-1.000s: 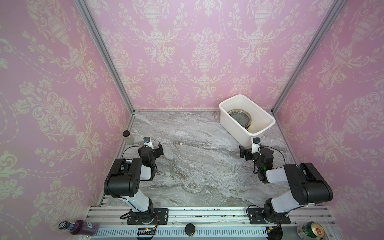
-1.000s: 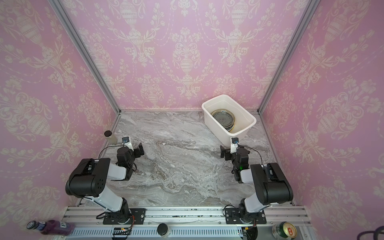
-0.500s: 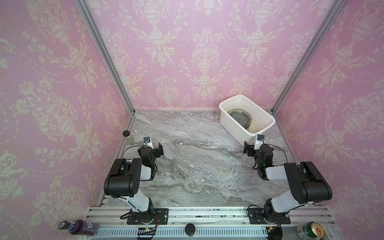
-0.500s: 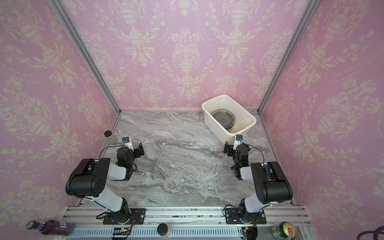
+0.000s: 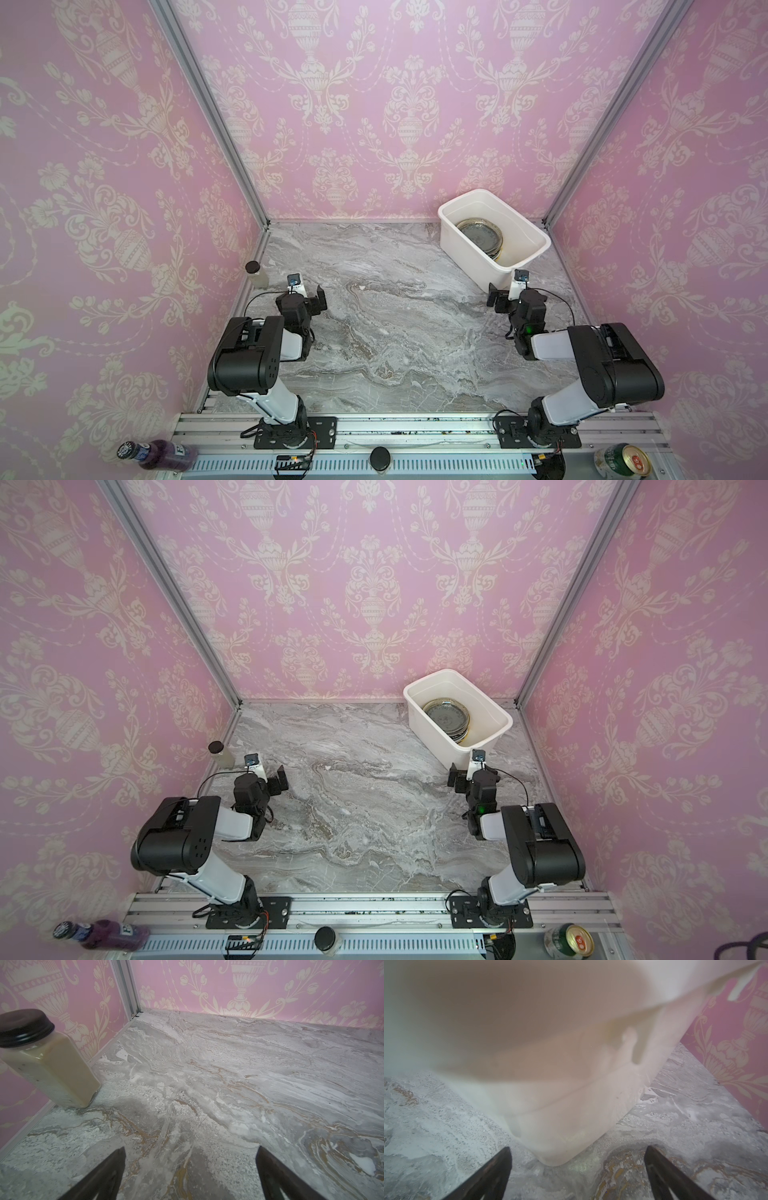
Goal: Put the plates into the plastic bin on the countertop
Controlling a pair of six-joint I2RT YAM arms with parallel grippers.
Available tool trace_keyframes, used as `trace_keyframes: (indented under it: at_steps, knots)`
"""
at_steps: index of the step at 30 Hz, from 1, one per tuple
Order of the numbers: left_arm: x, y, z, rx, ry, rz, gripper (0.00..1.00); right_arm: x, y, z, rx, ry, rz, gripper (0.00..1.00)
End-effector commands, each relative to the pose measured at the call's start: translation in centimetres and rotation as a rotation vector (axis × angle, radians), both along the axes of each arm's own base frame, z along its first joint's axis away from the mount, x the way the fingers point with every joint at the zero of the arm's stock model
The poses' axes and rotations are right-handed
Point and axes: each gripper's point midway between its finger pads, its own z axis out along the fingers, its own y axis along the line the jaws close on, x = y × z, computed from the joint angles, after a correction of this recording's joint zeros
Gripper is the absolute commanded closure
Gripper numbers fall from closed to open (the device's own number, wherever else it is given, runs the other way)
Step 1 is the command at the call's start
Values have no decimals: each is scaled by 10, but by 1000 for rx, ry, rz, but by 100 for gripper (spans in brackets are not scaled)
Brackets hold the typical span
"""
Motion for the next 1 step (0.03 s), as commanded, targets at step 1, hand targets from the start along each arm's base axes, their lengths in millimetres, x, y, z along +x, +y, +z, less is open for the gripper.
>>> trace_keyframes:
  at_steps: [1]
  knots:
    - [5,-2,6,17,-15,-27,1,3,-2,6,9,-17,-15,0]
